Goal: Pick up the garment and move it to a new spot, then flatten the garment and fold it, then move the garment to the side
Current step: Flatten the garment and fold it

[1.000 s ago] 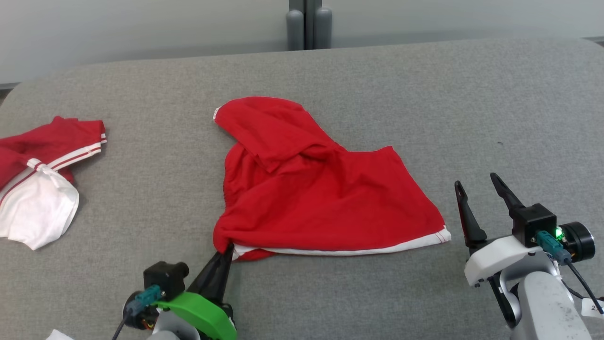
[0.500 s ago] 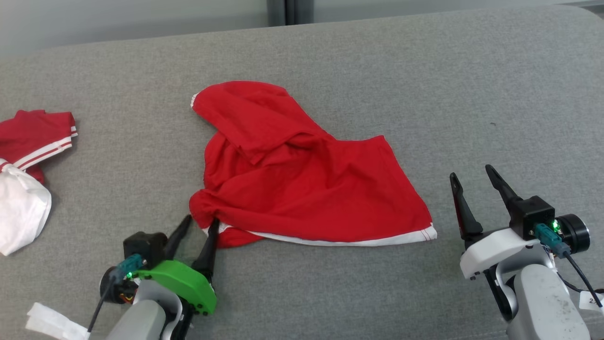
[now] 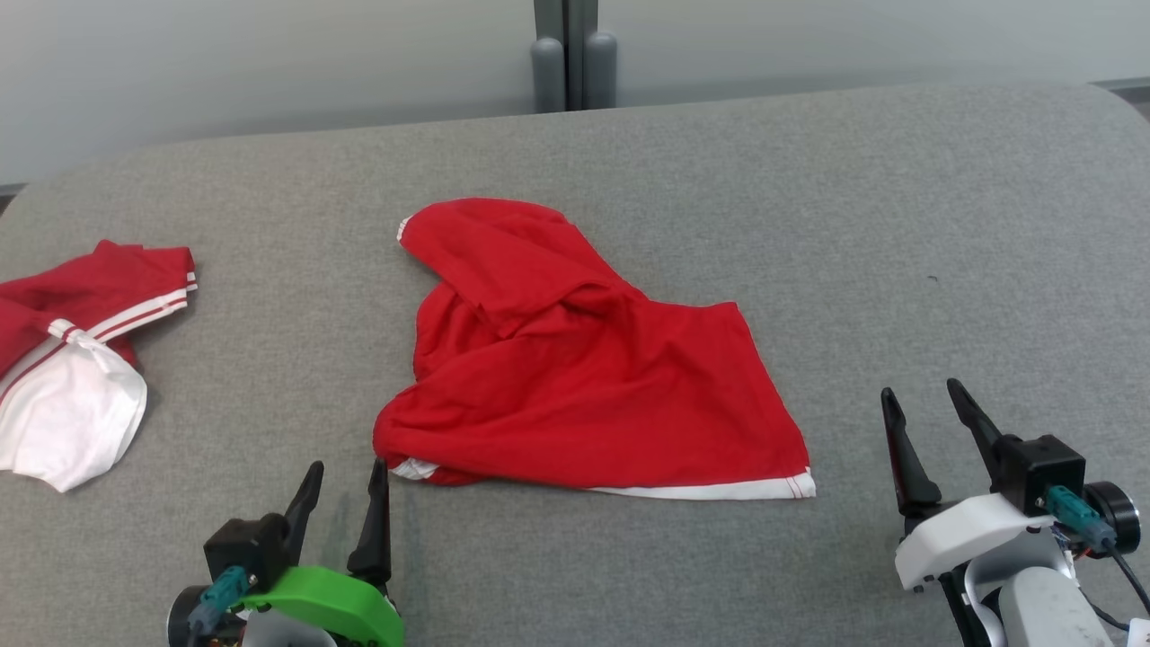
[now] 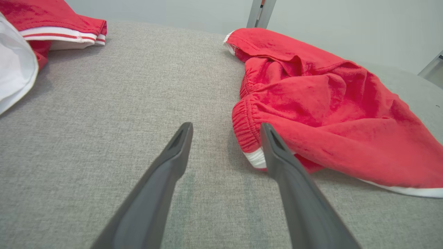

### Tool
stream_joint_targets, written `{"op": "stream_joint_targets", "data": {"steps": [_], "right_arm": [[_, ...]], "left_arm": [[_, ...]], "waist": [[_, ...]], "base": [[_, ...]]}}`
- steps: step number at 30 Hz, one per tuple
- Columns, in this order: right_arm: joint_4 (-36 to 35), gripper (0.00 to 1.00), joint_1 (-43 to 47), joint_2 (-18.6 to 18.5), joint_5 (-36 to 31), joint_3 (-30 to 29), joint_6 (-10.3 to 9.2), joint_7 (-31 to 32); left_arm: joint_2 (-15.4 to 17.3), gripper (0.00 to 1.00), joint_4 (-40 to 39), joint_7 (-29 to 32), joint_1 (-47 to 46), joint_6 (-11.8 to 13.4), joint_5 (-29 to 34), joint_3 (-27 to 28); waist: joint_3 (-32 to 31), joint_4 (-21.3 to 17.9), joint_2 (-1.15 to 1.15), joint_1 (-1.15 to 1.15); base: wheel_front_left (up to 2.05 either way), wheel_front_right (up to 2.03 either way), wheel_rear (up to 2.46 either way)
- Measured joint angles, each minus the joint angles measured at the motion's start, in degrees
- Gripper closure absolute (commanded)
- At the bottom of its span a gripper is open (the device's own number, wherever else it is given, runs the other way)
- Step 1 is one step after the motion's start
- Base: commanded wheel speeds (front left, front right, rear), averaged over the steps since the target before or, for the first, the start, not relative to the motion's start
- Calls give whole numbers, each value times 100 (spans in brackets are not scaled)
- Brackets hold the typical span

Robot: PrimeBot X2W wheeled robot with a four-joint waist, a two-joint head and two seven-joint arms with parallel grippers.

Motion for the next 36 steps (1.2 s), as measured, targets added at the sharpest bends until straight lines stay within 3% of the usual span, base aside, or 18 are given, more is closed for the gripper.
{"op": "stream_joint_targets", "data": {"steps": [12, 27, 28, 29, 30, 36], "right_arm": [[288, 0, 194, 0, 116, 229, 0, -1], [1368, 0, -75, 2, 545, 1026, 0, -3], [1419, 38, -102, 3, 545, 1062, 0, -9], [1478, 66, -133, 2, 545, 1098, 0, -10], [1515, 100, -156, 1, 545, 1132, 0, -12], [1424, 100, -317, 10, 565, 1005, 0, -8]], "left_arm": [[-252, 0, -15, -1, 274, 0, 269, 92], [-264, 0, 101, -1, 116, 0, 263, -114], [-259, 0, 103, -1, 110, 0, 256, -119], [-252, 0, 104, 0, 103, 0, 248, -131], [-247, 0, 104, 0, 92, 0, 245, -137], [-218, 0, 102, -1, 29, 0, 122, -265]], "waist": [[-130, 10, 0, 0], [221, 224, 0, 0], [233, 237, 0, 0], [248, 254, 0, 0], [261, 268, 0, 0], [339, 314, 0, 0]], "base": [[0, 0, 0], [0, 0, 0], [0, 0, 0], [0, 0, 0], [0, 0, 0], [0, 0, 0]]}}
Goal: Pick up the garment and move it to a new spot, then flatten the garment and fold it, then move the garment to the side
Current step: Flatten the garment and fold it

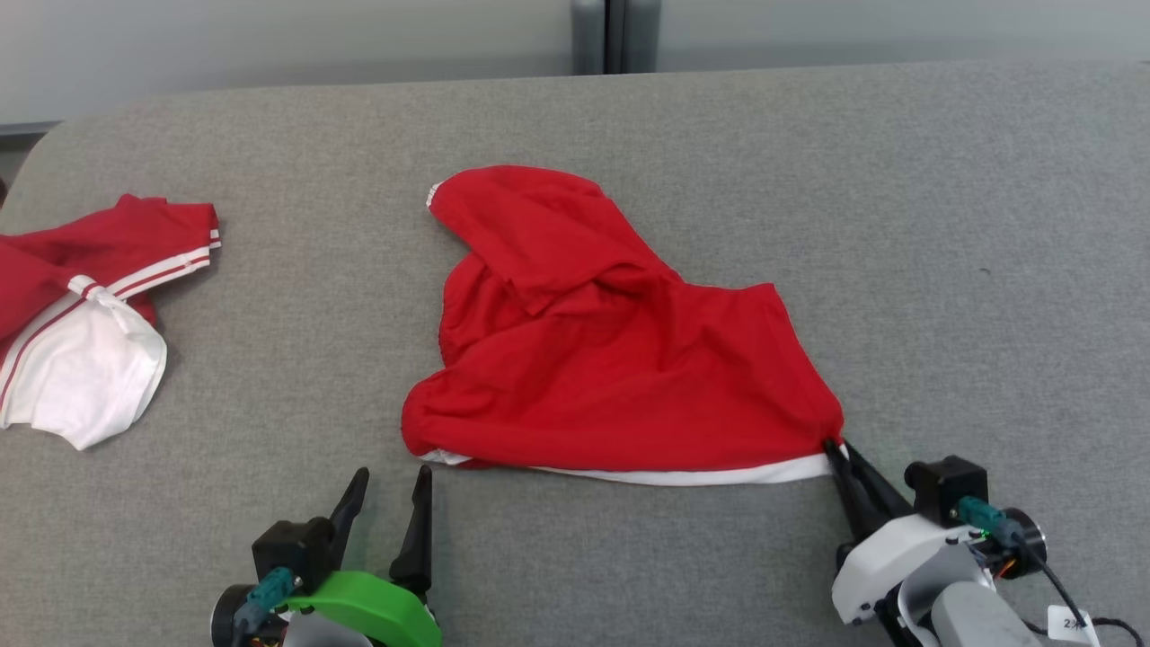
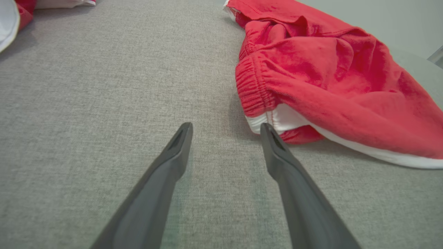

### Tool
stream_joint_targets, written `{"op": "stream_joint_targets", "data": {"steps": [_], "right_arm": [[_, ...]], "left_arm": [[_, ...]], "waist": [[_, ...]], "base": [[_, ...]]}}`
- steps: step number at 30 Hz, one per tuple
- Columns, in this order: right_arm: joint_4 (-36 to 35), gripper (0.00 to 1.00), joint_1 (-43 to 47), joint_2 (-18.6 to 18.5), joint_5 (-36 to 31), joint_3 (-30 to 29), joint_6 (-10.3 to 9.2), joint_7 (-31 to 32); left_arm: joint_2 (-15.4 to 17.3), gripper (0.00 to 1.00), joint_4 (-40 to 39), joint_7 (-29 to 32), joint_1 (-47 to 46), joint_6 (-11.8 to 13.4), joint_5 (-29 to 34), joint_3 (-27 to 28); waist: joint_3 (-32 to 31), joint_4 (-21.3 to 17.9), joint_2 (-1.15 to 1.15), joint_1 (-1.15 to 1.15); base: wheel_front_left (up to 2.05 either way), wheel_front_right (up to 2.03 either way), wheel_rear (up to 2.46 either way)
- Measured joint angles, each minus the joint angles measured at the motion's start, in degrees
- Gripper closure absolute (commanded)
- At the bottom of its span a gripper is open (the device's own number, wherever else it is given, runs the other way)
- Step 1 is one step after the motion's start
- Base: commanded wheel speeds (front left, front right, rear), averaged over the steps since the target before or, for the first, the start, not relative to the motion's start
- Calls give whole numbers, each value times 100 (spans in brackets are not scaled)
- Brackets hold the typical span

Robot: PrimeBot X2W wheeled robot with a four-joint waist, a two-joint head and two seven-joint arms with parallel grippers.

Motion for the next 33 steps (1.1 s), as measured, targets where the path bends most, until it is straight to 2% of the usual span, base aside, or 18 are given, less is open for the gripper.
{"op": "stream_joint_targets", "data": {"steps": [11, 24, 25, 27, 28, 29, 30, 33], "right_arm": [[-93, 100, -750, -4, -63, -492, 0, 1], [97, 100, -968, -4, -227, -750, 0, 1], [94, 100, -972, -4, -233, -750, 0, 1], [93, 100, -972, -4, -244, -750, 0, 1], [89, 100, -972, -4, -244, -750, 0, 1], [82, 100, -972, -5, -244, -747, 0, 1], [78, 100, -972, -4, -244, -746, 0, 1], [63, 100, -971, -4, -244, -751, 0, 1]], "left_arm": [[123, 0, -40, 1, -176, 0, -381, -611], [421, 0, -298, 1, -428, 0, -1028, -1312], [446, 15, -307, 0, -452, 0, -1047, -1340], [488, 52, -332, 0, -497, 0, -1095, -1425], [495, 58, -342, 1, -515, 0, -1125, -1461], [512, 74, -365, 0, -529, 0, -1139, -1503], [532, 100, -392, 0, -547, 0, -1177, -1559], [563, 100, -441, 1, -606, 0, -1230, -1661]], "waist": [[204, 39, 0, 0], [443, 68, 0, 0], [457, 58, 0, 0], [480, 39, 0, 0], [492, 29, 0, 0], [502, 19, 0, 0], [510, 9, 0, 0], [514, -6, 0, 0]], "base": [[0, 0, 0], [0, 0, 0], [0, 0, 0], [0, 0, 0], [0, 0, 0], [0, 0, 0], [0, 0, 0], [0, 0, 0]]}}
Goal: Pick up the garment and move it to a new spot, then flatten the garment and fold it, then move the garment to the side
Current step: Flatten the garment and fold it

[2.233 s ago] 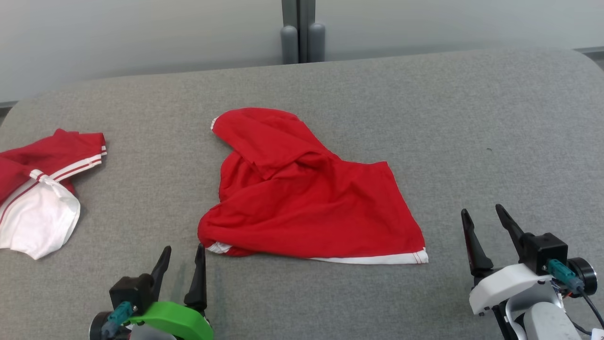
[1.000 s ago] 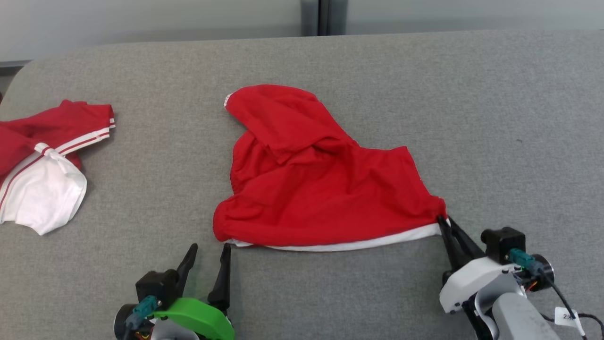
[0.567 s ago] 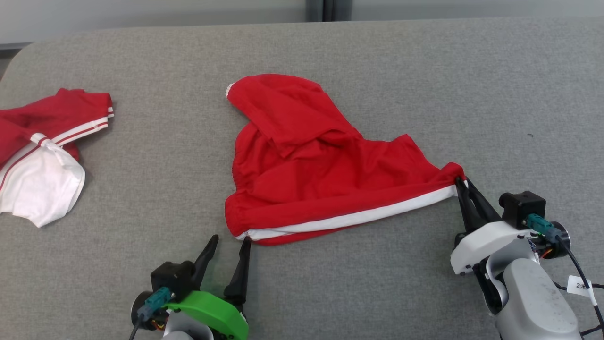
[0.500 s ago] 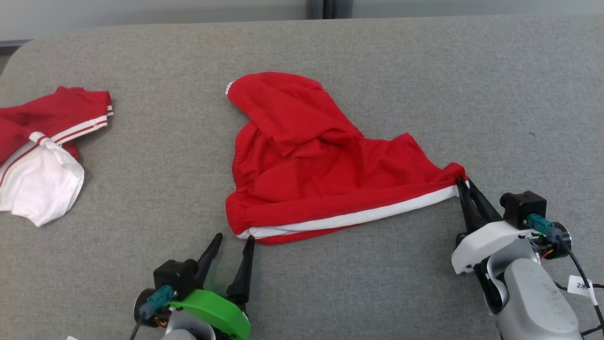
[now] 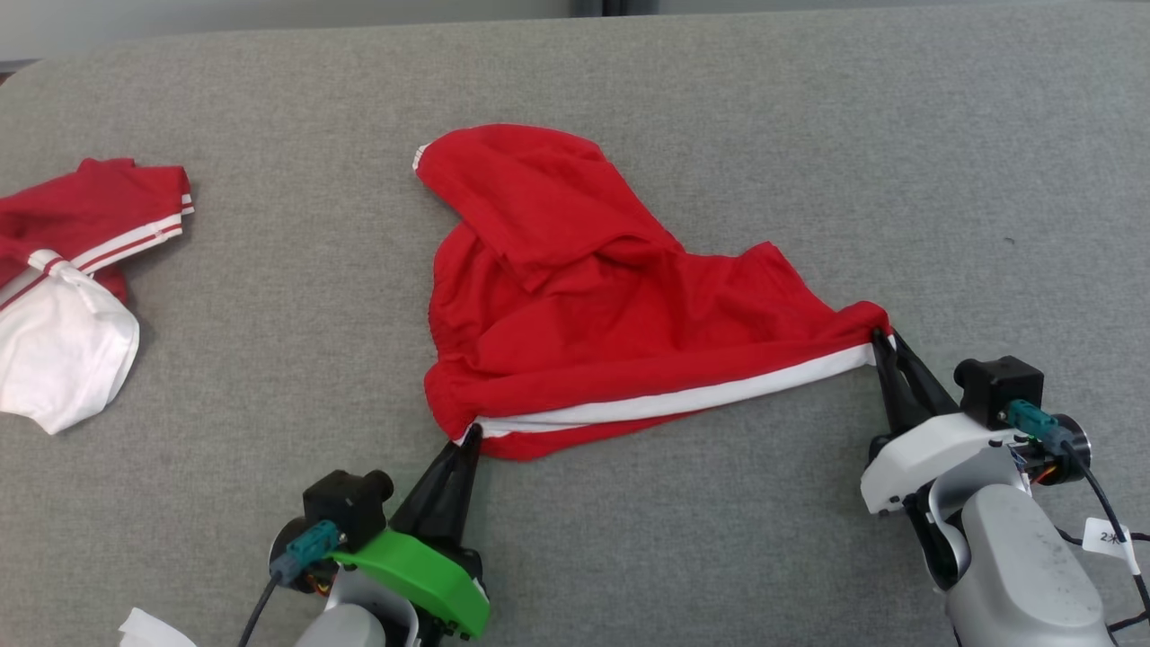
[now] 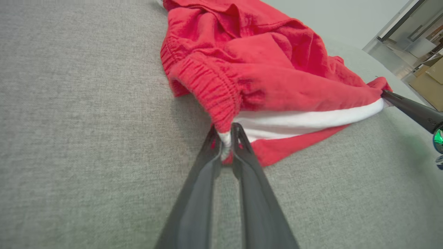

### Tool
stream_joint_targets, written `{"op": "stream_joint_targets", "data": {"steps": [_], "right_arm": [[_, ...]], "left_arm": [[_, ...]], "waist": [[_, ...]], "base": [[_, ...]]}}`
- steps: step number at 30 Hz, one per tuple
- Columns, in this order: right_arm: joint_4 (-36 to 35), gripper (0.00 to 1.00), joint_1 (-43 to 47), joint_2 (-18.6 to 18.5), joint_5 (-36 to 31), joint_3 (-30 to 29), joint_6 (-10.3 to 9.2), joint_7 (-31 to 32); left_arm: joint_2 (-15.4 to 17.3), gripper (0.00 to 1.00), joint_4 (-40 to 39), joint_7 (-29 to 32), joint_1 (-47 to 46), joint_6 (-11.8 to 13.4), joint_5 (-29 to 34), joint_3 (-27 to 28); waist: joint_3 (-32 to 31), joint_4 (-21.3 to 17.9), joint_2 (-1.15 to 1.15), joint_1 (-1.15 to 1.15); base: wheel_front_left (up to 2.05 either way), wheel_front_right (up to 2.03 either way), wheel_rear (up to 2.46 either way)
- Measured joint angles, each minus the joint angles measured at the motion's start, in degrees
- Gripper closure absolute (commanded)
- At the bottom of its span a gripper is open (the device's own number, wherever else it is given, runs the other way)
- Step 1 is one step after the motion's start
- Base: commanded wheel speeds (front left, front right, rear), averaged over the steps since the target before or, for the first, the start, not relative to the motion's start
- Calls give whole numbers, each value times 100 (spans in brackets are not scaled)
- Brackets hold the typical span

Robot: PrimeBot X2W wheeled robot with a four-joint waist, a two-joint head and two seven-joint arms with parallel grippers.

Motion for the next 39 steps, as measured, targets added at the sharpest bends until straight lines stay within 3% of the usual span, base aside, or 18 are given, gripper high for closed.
{"op": "stream_joint_targets", "data": {"steps": [7, 16, 22, 29, 35, 39], "right_arm": [[-485, 100, 94, -1, 193, -2, 0, 1], [-1783, 100, 163, -1, 840, 1, 0, 5], [-2731, 100, -280, -22, 1229, 149, 0, 4], [-3617, 100, -1301, -455, 1474, 246, 0, 523], [-3332, 100, -2245, -616, 1248, 244, 0, 964], [-2706, 100, -2943, -560, 961, 294, 0, 832]], "left_arm": [[208, 100, -454, 0, -9, 0, -12, -104], [789, 100, -1908, 0, -209, 0, 223, 172], [1506, 100, -2703, -1, -1077, 0, 185, 269], [2256, 100, -2962, 293, -2664, 0, -520, 33], [2458, 100, -2451, 709, -3778, -1, -1074, -403], [2262, 100, -1905, 675, -4266, -1, -1547, -346]], "waist": [[-136, 14, 0, 0], [-515, 62, 0, 0], [-775, -16, 0, 0], [-724, -235, 0, 0], [-292, -367, 0, 0], [65, -467, 0, 0]], "base": [[0, 0, 0], [0, 0, 0], [0, 0, 0], [0, 0, 0], [0, 0, 0], [0, 0, 0]]}}
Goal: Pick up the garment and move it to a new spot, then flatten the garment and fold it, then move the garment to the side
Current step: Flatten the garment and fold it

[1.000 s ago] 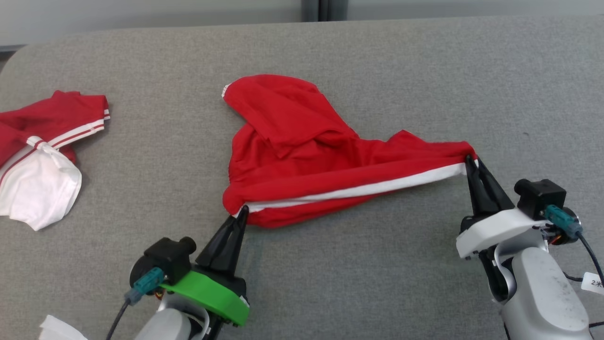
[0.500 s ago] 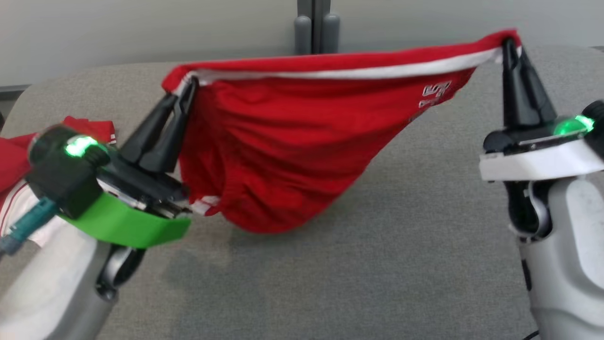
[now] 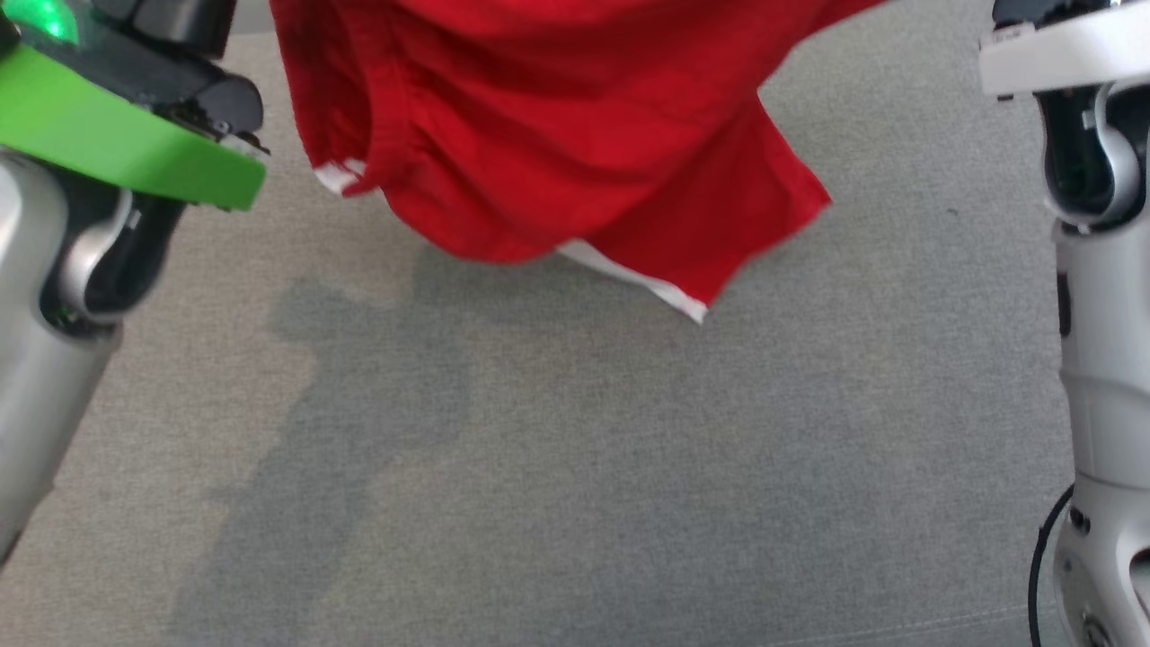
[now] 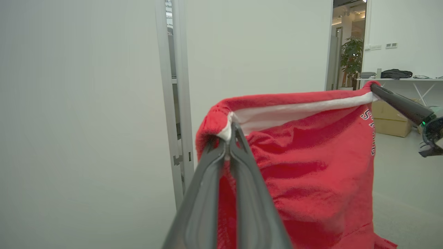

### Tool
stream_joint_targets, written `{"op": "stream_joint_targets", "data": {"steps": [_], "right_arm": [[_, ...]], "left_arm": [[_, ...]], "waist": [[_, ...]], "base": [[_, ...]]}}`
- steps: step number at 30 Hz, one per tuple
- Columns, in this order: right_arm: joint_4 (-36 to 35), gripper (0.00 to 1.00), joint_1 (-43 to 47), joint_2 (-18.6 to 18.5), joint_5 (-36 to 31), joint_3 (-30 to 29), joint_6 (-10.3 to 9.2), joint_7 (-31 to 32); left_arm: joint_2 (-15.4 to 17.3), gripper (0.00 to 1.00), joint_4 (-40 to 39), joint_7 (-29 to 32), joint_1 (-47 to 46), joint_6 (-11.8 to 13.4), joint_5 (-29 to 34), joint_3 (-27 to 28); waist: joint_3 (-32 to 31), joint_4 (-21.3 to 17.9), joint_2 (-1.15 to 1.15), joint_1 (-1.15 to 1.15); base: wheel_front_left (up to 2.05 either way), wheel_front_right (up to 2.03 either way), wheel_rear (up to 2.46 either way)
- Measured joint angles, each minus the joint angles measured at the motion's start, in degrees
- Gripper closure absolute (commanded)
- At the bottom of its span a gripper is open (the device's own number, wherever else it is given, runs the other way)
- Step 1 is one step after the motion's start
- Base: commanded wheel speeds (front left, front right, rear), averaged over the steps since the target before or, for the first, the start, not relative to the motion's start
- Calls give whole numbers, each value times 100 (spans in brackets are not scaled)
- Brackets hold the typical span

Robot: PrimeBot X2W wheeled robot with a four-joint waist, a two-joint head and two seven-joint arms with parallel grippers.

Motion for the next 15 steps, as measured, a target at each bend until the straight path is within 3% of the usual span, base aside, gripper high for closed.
{"op": "stream_joint_targets", "data": {"steps": [7, 11, 15], "right_arm": [[1088, 100, -1566, 125, -524, -266, 1, -610], [1516, 100, -1396, 258, -554, -232, 1, -711], [1825, 100, -424, 319, -409, -175, 10, -772]], "left_arm": [[-124, 100, 1157, -431, -1319, -1, 201, -107], [-144, 100, 1518, -584, -1188, -1, 209, -300], [-170, 100, 1850, -639, -229, -18, 4, -437]], "waist": [[690, -254, 0, 0], [787, -410, 0, 0], [660, -489, 0, 1]], "base": [[0, 0, 0], [0, 0, 0], [0, 0, 0]]}}
